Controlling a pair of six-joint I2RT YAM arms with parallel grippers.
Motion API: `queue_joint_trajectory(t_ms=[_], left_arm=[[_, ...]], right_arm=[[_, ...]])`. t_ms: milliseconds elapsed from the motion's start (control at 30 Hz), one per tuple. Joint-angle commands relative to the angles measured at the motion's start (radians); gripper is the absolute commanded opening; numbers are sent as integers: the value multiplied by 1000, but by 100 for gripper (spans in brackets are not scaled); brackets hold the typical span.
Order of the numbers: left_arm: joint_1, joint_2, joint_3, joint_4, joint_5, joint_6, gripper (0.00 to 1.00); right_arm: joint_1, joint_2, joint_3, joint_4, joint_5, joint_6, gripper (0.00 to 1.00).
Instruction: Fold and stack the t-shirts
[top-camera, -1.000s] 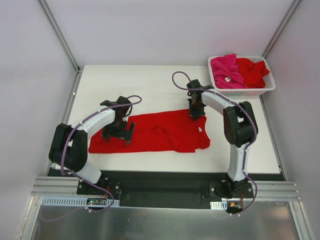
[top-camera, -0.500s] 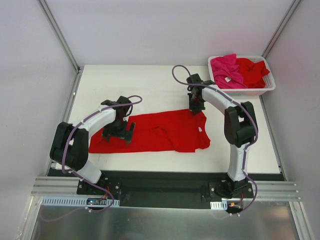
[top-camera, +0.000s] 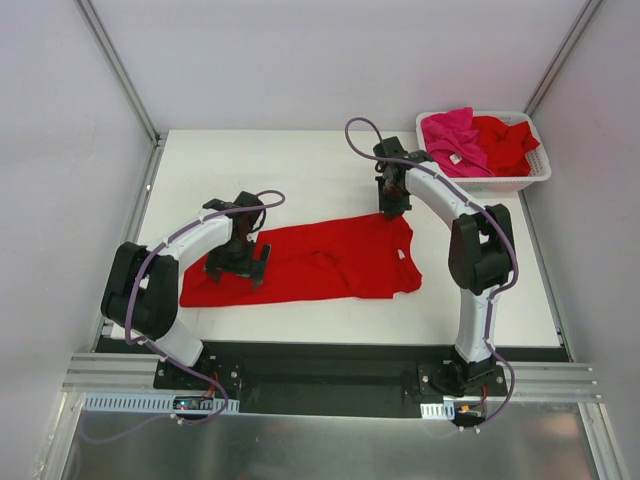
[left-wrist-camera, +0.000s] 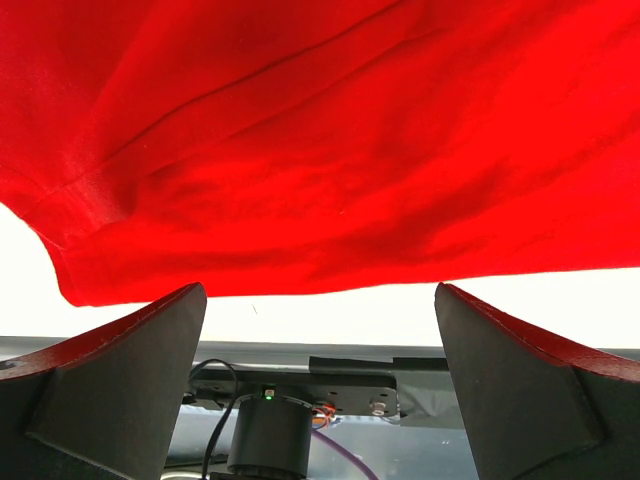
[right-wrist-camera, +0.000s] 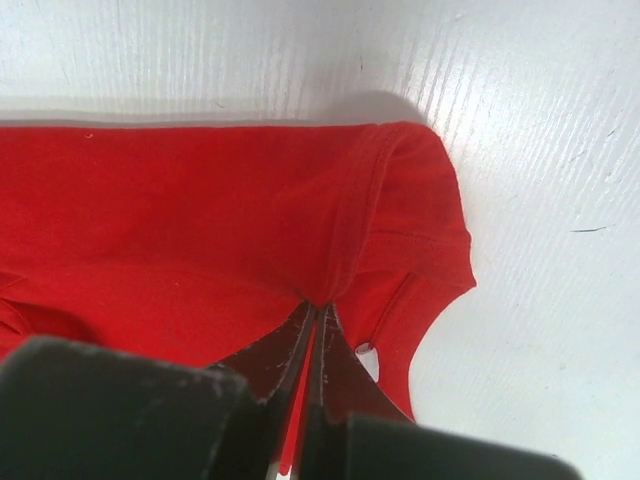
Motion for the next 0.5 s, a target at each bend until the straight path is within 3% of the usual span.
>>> queue_joint_trajectory(t_ms=[0, 467], left_arm=[[-8, -2, 16, -24, -28, 9, 99], [-10, 1, 26, -24, -24, 8, 99]], right_arm=[[-10, -9, 55, -36, 29, -16, 1], [-20, 45, 165, -87, 27, -39, 1]])
